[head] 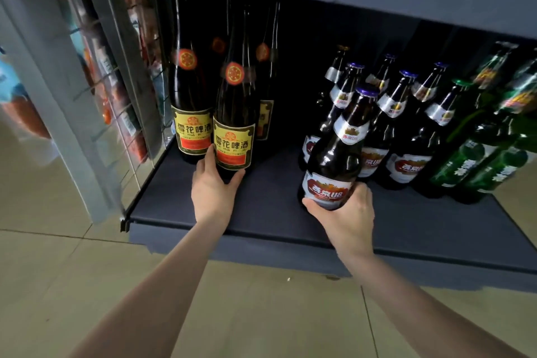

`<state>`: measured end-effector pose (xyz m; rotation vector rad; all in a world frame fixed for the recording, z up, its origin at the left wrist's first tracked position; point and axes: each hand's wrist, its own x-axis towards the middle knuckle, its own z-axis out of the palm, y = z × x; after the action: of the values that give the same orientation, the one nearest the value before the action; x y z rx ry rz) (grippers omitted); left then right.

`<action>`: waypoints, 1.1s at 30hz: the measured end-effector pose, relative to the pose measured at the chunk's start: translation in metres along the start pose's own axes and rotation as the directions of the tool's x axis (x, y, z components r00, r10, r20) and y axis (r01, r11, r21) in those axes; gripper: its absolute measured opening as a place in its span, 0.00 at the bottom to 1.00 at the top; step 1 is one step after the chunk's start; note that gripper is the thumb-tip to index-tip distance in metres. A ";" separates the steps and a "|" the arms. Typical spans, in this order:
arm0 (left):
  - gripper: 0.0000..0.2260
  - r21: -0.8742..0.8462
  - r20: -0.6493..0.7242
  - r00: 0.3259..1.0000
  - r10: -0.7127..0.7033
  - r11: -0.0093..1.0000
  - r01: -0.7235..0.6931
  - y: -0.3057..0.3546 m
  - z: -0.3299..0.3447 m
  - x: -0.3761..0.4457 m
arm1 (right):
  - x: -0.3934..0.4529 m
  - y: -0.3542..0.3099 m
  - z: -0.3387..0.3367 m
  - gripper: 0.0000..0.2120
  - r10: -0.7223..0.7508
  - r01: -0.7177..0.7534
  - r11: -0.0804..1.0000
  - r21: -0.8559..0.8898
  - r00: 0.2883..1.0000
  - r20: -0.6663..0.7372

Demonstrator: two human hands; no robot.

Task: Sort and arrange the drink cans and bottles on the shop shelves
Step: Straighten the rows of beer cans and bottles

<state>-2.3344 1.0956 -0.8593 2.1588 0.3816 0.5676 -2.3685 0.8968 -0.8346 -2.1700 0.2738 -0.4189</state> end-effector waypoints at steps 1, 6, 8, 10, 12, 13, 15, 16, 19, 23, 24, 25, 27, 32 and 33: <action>0.34 0.001 0.001 1.000 0.000 1.000 0.000 0.000 0.000 0.000 | 0.002 0.006 -0.009 0.31 0.019 -0.019 1.000 -0.003 1.000 -0.021; 0.33 0.025 0.004 1.000 0.005 1.000 -0.005 0.003 -0.001 0.001 | 0.018 0.025 -0.039 0.33 0.084 -0.087 0.996 -0.021 0.989 -0.123; 0.33 0.013 0.002 1.000 -0.002 1.000 0.002 0.005 0.000 0.000 | 0.025 0.030 -0.042 0.33 0.104 -0.107 0.994 -0.021 0.989 -0.106; 0.33 -0.003 0.003 1.000 -0.004 1.000 0.004 0.006 -0.001 -0.001 | 0.023 0.031 -0.045 0.32 0.119 -0.121 0.992 -0.023 0.988 -0.098; 0.34 -0.018 0.018 1.000 0.003 1.000 -0.003 0.007 0.000 0.001 | 0.009 0.028 -0.048 0.28 0.124 -0.123 0.992 0.013 0.977 -0.172; 0.35 -0.020 0.027 1.000 0.012 1.000 -0.012 0.008 0.000 0.002 | -0.005 0.025 -0.048 0.24 0.118 -0.106 0.992 0.066 0.971 -0.207; 0.36 -0.025 0.017 1.000 0.026 0.999 -0.025 0.007 -0.001 0.005 | -0.030 0.012 -0.039 0.17 0.052 -0.022 0.983 0.180 0.985 -0.163; 0.35 -0.027 0.003 0.999 0.034 0.999 -0.034 0.006 -0.001 0.006 | -0.038 0.005 -0.030 0.14 0.011 0.006 0.976 0.218 0.997 -0.079; 0.32 -0.036 -0.012 0.997 0.074 0.997 -0.074 0.000 -0.002 0.007 | -0.026 -0.021 0.008 0.14 -0.066 0.011 0.966 0.258 0.977 0.205; 0.32 -0.076 -0.020 0.996 0.089 0.993 -0.090 -0.005 -0.001 0.007 | 0.020 -0.049 0.063 0.22 0.012 -0.115 0.943 0.313 0.950 0.312; 0.32 -0.075 -0.026 0.996 0.089 0.993 -0.091 -0.006 -0.001 0.007 | 0.030 -0.053 0.076 0.23 0.018 -0.123 0.937 0.327 0.951 0.308; 0.32 -0.076 -0.028 0.996 0.088 0.993 -0.090 -0.006 -0.001 0.008 | 0.040 -0.056 0.089 0.24 0.018 -0.119 0.935 0.334 0.957 0.290; 0.32 -0.086 -0.027 0.996 0.083 0.993 -0.085 -0.007 -0.001 0.009 | 0.060 -0.060 0.108 0.24 0.022 -0.100 0.939 0.329 0.972 0.232; 0.31 -0.110 -0.025 0.998 0.061 0.992 -0.064 -0.009 -0.001 0.011 | 0.083 -0.058 0.128 0.24 0.057 -0.112 0.946 0.304 0.981 0.183; 0.31 -0.110 -0.023 0.998 0.063 0.992 -0.065 -0.009 0.000 0.012 | 0.083 -0.056 0.130 0.26 0.051 -0.106 0.947 0.303 0.981 0.186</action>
<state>-2.3253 1.1069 -0.8634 2.0663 0.2854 0.6312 -2.2383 0.9967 -0.8443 -1.8636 0.1810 -0.2058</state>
